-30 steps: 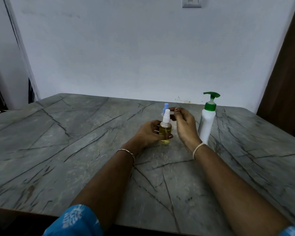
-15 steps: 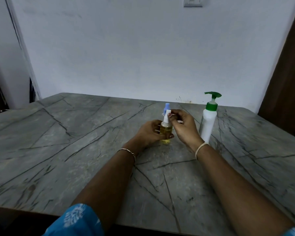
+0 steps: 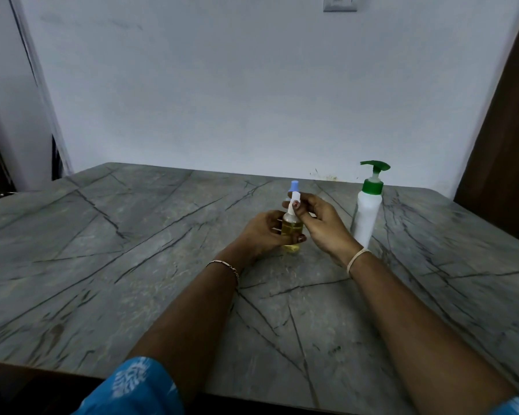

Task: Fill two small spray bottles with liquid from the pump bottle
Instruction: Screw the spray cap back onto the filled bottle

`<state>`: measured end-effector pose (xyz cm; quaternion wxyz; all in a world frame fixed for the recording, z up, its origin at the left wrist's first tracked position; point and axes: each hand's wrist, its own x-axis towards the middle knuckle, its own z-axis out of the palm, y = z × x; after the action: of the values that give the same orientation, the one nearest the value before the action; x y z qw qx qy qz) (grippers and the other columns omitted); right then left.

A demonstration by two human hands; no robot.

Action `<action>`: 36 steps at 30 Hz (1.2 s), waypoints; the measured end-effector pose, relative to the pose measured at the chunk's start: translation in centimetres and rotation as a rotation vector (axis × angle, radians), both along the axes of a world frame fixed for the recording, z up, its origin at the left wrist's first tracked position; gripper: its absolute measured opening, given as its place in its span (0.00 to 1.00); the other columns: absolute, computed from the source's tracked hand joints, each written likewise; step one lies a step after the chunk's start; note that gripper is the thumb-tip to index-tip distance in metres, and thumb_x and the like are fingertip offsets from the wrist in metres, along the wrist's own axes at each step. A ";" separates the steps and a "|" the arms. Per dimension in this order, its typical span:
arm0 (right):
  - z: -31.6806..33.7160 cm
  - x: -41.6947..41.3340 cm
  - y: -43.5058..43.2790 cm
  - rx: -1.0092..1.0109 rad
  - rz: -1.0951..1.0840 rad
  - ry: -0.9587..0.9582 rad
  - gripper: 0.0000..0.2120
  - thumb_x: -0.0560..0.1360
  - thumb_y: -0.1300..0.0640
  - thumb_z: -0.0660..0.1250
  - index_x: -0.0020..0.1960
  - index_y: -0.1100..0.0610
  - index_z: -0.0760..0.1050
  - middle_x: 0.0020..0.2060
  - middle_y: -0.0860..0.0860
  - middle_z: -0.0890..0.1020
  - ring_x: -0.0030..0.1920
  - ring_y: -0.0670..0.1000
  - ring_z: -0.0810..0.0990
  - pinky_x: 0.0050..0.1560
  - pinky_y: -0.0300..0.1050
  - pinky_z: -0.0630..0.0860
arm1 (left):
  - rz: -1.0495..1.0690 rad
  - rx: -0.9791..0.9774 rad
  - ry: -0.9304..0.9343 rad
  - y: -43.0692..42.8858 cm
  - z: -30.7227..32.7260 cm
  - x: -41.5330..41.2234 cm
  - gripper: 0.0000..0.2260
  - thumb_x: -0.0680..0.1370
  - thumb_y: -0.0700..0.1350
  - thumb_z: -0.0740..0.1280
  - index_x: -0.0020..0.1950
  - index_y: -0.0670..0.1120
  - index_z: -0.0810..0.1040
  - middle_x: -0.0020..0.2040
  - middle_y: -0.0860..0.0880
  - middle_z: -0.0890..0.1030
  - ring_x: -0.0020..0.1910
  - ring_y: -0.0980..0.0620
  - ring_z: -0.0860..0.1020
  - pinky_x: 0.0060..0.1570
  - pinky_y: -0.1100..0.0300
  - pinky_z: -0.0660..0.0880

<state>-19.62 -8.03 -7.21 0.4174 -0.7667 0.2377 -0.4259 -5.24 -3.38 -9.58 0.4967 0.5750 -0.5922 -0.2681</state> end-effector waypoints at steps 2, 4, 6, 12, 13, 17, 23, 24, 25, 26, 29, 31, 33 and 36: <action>0.2 -0.4 -0.2 -0.011 0.015 0.013 0.15 0.79 0.59 0.64 0.65 0.59 0.74 0.56 0.52 0.82 0.57 0.45 0.79 0.52 0.28 0.73 | -0.003 0.001 0.000 0.0 0.0 0.0 0.19 0.65 0.46 0.79 0.54 0.49 0.78 0.49 0.49 0.84 0.49 0.53 0.82 0.54 0.57 0.78; 0.2 -0.5 -0.3 -0.023 -0.032 0.009 0.15 0.78 0.61 0.66 0.63 0.60 0.76 0.55 0.54 0.82 0.56 0.48 0.79 0.56 0.36 0.74 | -0.011 0.001 0.007 0.0 0.0 0.0 0.18 0.65 0.46 0.79 0.52 0.52 0.77 0.48 0.51 0.84 0.48 0.54 0.82 0.53 0.59 0.78; 0.1 -0.2 -0.4 -0.041 -0.098 0.001 0.14 0.76 0.61 0.69 0.61 0.60 0.77 0.52 0.54 0.83 0.53 0.47 0.79 0.53 0.33 0.73 | -0.019 -0.003 0.006 0.0 0.0 -0.1 0.18 0.65 0.46 0.79 0.51 0.53 0.77 0.48 0.51 0.84 0.48 0.55 0.82 0.52 0.60 0.78; -0.2 0.6 -0.5 -0.141 -0.271 0.044 0.13 0.73 0.55 0.73 0.56 0.55 0.79 0.45 0.47 0.81 0.46 0.45 0.79 0.44 0.35 0.72 | -0.011 -0.018 -0.041 0.4 0.3 -0.2 0.15 0.67 0.43 0.77 0.47 0.55 0.77 0.43 0.56 0.83 0.42 0.62 0.81 0.46 0.68 0.77; -0.2 0.7 -0.4 -0.145 -0.288 0.054 0.12 0.73 0.55 0.73 0.55 0.54 0.78 0.46 0.46 0.82 0.48 0.47 0.79 0.47 0.41 0.74 | -0.007 -0.022 -0.062 0.4 0.4 -0.2 0.14 0.67 0.44 0.77 0.47 0.57 0.77 0.43 0.57 0.83 0.42 0.64 0.81 0.44 0.71 0.76; -0.4 0.7 -0.4 -0.155 -0.321 0.068 0.10 0.73 0.52 0.73 0.53 0.51 0.77 0.45 0.45 0.82 0.46 0.49 0.80 0.51 0.54 0.77 | 0.045 -0.053 -0.172 0.3 0.4 -0.3 0.14 0.68 0.47 0.77 0.50 0.55 0.78 0.46 0.54 0.83 0.46 0.58 0.81 0.50 0.64 0.77; -0.5 0.8 -0.2 -0.183 -0.387 0.076 0.10 0.72 0.50 0.73 0.51 0.49 0.77 0.44 0.43 0.82 0.44 0.48 0.80 0.50 0.56 0.77 | 0.138 -0.100 -0.285 0.1 0.2 -0.6 0.18 0.67 0.51 0.77 0.54 0.48 0.80 0.45 0.52 0.84 0.43 0.60 0.81 0.45 0.68 0.76; -0.5 0.8 -0.2 -0.192 -0.401 0.082 0.10 0.72 0.49 0.73 0.51 0.49 0.77 0.44 0.43 0.82 0.44 0.48 0.80 0.50 0.55 0.77 | 0.154 -0.105 -0.303 0.0 0.2 -0.6 0.18 0.67 0.51 0.77 0.54 0.48 0.81 0.45 0.53 0.84 0.42 0.60 0.81 0.45 0.67 0.76; -0.5 0.8 -0.2 -0.194 -0.408 0.086 0.10 0.72 0.49 0.73 0.51 0.49 0.77 0.44 0.43 0.82 0.45 0.48 0.80 0.50 0.55 0.77 | 0.171 -0.110 -0.325 0.0 0.2 -0.7 0.18 0.67 0.52 0.76 0.54 0.48 0.81 0.44 0.53 0.84 0.42 0.59 0.81 0.45 0.65 0.77; -0.4 0.7 -0.2 -0.186 -0.406 0.088 0.10 0.72 0.49 0.73 0.51 0.50 0.77 0.45 0.43 0.82 0.45 0.48 0.80 0.49 0.53 0.77 | 0.184 -0.115 -0.343 0.0 0.3 -0.7 0.19 0.66 0.53 0.76 0.54 0.48 0.81 0.45 0.52 0.84 0.42 0.59 0.81 0.46 0.64 0.77; -0.2 0.4 -0.4 -0.101 -0.314 0.052 0.10 0.72 0.53 0.74 0.51 0.52 0.77 0.44 0.46 0.82 0.45 0.49 0.80 0.44 0.46 0.76 | 0.190 -0.112 -0.324 0.1 0.3 -0.8 0.19 0.65 0.55 0.77 0.52 0.49 0.82 0.43 0.54 0.84 0.41 0.60 0.81 0.45 0.64 0.78; -0.2 0.0 -0.5 -0.036 -0.220 -0.017 0.10 0.72 0.56 0.74 0.51 0.53 0.77 0.41 0.47 0.81 0.44 0.49 0.79 0.40 0.35 0.73 | 0.161 -0.079 -0.268 0.2 0.4 -0.8 0.18 0.65 0.54 0.78 0.51 0.49 0.82 0.44 0.53 0.84 0.42 0.60 0.81 0.46 0.63 0.78; 0.0 -0.4 -0.5 -0.010 -0.150 -0.063 0.11 0.71 0.59 0.74 0.52 0.57 0.78 0.40 0.49 0.81 0.42 0.46 0.78 0.38 0.28 0.72 | 0.093 -0.027 -0.208 0.5 0.8 -0.7 0.16 0.66 0.50 0.78 0.50 0.48 0.82 0.46 0.51 0.84 0.45 0.58 0.82 0.48 0.62 0.77; 0.5 -0.6 -0.3 0.046 -0.061 -0.114 0.10 0.71 0.60 0.74 0.51 0.58 0.79 0.43 0.51 0.83 0.44 0.45 0.80 0.43 0.28 0.75 | -0.061 0.066 -0.068 1.1 1.4 -0.6 0.14 0.69 0.41 0.76 0.53 0.43 0.80 0.50 0.44 0.83 0.50 0.50 0.81 0.52 0.60 0.78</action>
<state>-20.18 -8.36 -6.71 0.4345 -0.7240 0.2465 -0.4757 -5.84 -2.26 -8.13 0.4485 0.5815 -0.6170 -0.2828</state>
